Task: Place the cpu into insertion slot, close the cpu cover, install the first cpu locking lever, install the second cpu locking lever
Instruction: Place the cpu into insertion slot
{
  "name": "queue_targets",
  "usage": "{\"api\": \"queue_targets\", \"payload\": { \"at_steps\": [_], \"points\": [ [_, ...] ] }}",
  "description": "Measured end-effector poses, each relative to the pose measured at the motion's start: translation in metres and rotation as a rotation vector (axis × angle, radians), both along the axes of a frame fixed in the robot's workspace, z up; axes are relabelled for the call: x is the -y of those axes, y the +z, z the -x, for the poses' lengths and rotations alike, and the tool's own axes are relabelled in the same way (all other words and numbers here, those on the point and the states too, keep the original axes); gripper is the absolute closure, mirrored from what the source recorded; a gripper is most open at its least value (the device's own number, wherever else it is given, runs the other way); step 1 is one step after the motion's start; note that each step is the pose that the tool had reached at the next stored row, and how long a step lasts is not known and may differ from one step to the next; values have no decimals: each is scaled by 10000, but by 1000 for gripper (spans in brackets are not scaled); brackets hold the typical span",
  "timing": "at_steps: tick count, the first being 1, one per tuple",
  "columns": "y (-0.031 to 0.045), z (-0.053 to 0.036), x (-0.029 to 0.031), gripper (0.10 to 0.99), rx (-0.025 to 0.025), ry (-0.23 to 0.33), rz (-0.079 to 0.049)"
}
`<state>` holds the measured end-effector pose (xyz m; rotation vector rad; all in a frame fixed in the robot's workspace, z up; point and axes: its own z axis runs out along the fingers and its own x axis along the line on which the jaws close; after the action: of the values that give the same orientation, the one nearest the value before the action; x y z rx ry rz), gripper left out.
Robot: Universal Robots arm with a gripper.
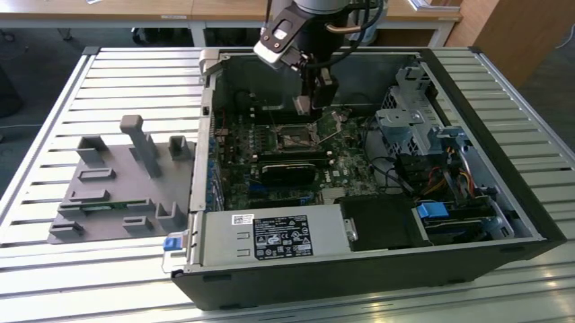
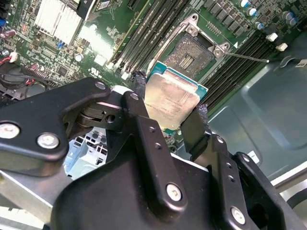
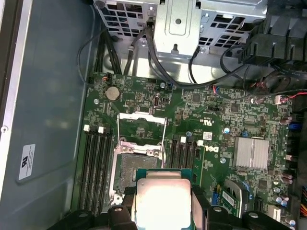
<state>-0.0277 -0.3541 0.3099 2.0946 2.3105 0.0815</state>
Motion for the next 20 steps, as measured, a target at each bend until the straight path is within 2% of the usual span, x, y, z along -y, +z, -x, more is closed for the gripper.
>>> {"api": "queue_targets", "payload": {
  "at_steps": [13,20],
  "points": [
    [-101,0,0,545,-69,0,77],
    [-175,0,-2,545,-59,-5,99]
  ]
}}
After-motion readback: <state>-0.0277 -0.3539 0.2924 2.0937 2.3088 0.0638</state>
